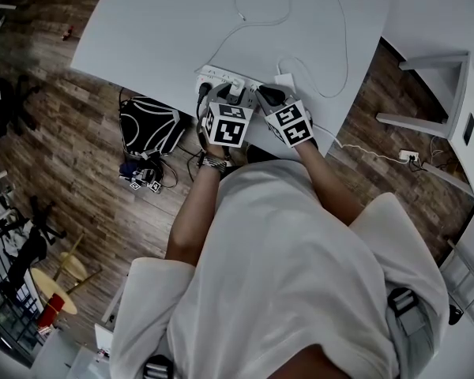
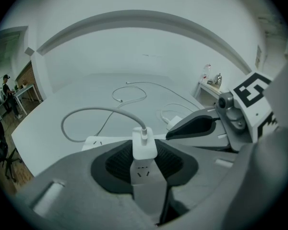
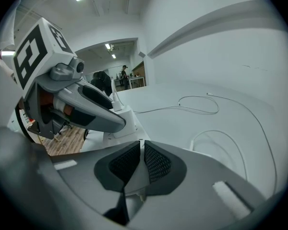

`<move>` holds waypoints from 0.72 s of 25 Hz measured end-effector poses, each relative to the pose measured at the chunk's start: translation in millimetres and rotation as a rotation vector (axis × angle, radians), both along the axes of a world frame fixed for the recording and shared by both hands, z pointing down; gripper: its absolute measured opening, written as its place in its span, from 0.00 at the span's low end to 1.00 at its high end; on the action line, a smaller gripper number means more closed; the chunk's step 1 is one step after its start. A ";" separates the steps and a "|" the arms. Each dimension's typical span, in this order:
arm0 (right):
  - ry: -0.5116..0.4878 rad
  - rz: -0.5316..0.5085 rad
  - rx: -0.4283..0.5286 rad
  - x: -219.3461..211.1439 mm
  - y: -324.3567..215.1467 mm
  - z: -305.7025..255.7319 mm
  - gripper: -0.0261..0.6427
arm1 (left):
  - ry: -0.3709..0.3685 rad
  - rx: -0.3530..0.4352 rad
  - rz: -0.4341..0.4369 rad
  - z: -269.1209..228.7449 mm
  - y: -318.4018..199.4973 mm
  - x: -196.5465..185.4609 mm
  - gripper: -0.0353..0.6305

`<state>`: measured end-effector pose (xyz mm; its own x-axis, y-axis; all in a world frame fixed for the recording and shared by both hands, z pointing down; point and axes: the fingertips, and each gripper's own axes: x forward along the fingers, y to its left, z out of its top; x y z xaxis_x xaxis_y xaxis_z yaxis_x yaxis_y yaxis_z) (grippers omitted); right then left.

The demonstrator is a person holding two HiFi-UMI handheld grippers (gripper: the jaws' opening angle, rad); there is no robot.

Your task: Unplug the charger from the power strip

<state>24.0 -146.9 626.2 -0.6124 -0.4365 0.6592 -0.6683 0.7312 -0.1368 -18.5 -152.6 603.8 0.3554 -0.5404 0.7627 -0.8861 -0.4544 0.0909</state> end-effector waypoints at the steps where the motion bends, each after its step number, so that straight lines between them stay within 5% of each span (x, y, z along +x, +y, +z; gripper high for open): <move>1: 0.001 0.000 0.001 -0.3 -0.1 0.0 0.08 | 0.006 -0.002 -0.004 0.1 -0.2 -0.5 0.26; 18: -0.002 0.001 0.004 -0.7 0.8 -1.0 0.08 | 0.080 -0.050 -0.064 -1.2 0.2 -4.6 0.26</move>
